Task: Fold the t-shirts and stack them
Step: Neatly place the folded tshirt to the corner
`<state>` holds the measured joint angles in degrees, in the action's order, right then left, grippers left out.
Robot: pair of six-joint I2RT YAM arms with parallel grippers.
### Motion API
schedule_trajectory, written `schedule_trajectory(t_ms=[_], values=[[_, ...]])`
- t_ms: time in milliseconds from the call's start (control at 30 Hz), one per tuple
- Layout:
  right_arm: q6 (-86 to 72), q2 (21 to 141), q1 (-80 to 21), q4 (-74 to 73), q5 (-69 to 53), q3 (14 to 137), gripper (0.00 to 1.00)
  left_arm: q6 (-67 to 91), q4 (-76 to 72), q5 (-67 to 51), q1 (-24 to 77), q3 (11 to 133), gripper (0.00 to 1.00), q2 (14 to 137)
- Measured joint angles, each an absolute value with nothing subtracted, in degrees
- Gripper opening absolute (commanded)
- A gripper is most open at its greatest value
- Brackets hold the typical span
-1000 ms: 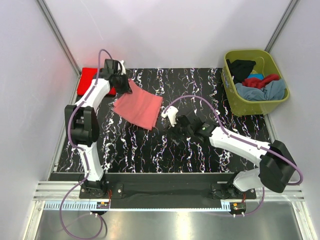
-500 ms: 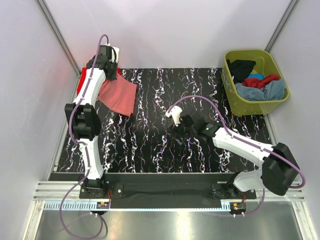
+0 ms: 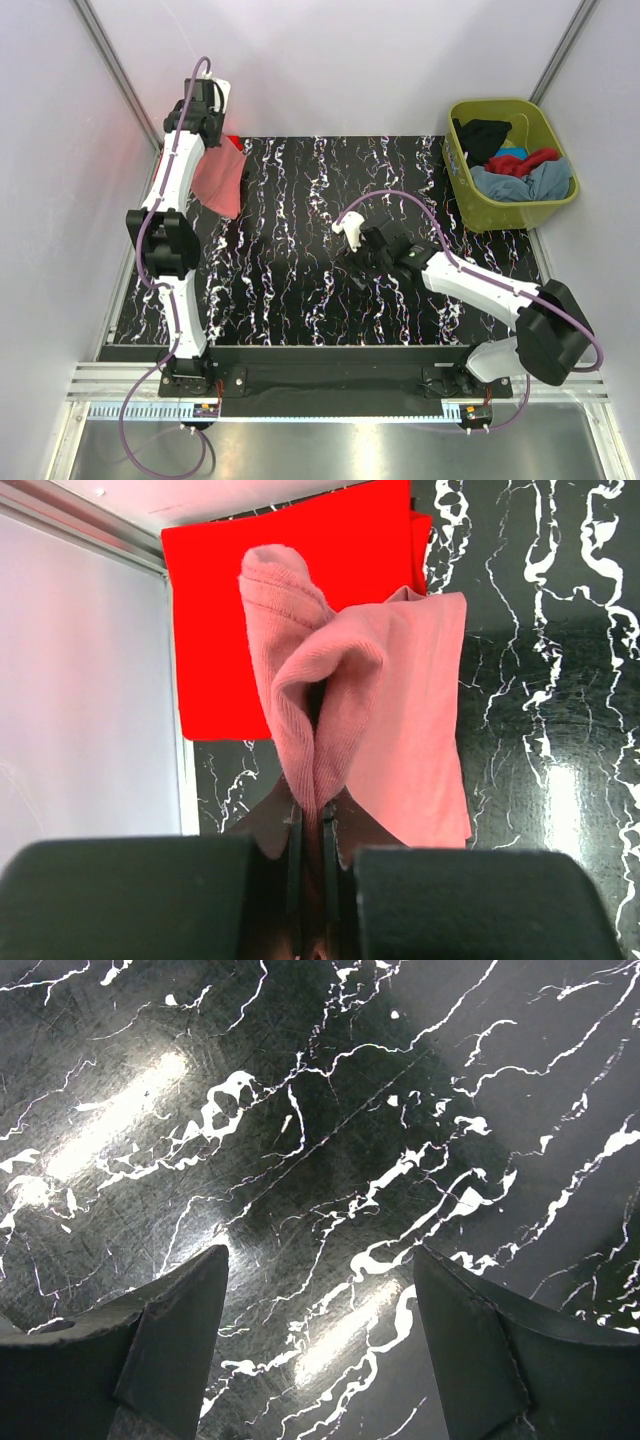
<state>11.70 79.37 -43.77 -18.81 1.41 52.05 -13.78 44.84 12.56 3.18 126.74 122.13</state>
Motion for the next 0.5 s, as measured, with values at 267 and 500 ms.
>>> schedule_trajectory(t_ms=[267, 500], values=[[11.66, 80.68, -43.75, -18.70, 0.75, 52.07, 0.80, -14.37, 43.35, 12.34, 2.79, 129.56, 0.00, 123.15], [11.51, 82.00, -43.70, -18.52, -0.80, 52.16, 0.79, -13.91, 39.44, 11.88, 2.09, 129.75, 0.00, 123.17]])
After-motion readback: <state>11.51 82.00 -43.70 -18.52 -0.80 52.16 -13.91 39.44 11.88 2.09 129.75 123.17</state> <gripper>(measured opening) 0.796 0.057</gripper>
